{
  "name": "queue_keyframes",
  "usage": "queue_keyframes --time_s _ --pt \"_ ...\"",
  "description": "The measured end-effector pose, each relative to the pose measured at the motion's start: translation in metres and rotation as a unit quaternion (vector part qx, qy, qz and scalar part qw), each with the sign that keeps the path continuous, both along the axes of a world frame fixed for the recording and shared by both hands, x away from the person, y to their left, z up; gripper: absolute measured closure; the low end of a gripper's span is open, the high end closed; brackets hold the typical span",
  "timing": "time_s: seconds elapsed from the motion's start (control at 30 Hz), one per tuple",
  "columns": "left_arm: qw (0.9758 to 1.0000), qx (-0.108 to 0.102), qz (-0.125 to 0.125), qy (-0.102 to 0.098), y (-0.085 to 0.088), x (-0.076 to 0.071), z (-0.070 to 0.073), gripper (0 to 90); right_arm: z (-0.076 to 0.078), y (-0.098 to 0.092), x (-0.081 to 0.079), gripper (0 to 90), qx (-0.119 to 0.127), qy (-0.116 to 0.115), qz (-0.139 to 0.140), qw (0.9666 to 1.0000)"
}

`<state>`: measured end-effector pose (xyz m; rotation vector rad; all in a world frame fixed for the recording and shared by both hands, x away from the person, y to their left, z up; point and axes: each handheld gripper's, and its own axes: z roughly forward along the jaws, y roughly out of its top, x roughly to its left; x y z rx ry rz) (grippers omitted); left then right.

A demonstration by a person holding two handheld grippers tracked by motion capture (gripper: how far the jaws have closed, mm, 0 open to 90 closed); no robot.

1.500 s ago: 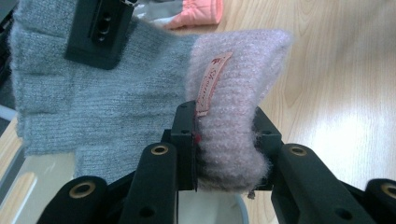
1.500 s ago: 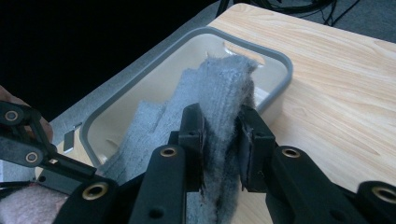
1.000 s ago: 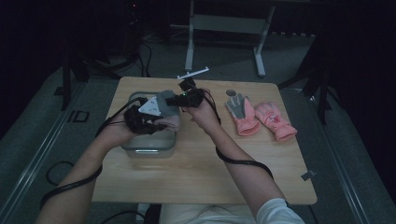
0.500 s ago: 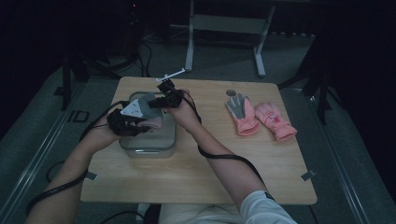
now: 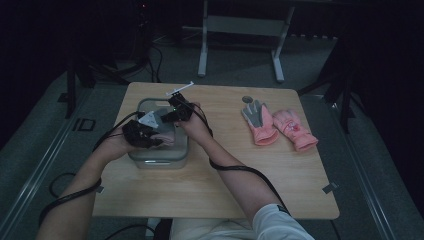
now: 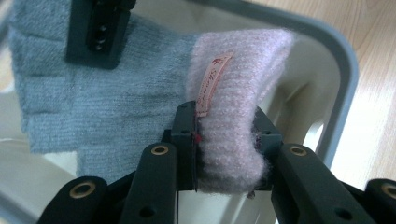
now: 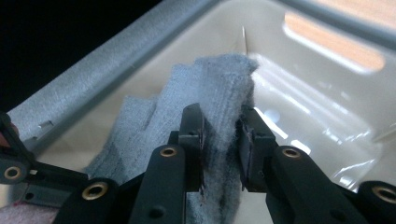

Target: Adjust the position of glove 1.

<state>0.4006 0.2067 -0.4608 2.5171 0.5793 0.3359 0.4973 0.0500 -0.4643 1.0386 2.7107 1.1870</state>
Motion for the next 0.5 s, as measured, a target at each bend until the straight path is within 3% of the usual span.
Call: queue_keyframes --time_s 0.17,0.27,0.5 --pt "0.9993 0.036 -0.006 0.006 -0.005 0.009 -0.012 69.4 -0.017 0.002 0.007 74.1 -0.018 0.017 -0.006 0.9997" --pt "0.9989 0.045 -0.012 0.010 -0.006 0.014 -0.017 69.4 -0.022 0.003 0.010 74.0 -0.024 0.025 -0.013 0.9993" --pt "0.9968 0.076 -0.014 0.020 -0.010 0.026 -0.025 69.1 -0.026 0.009 0.016 73.3 -0.045 0.025 -0.017 0.9986"
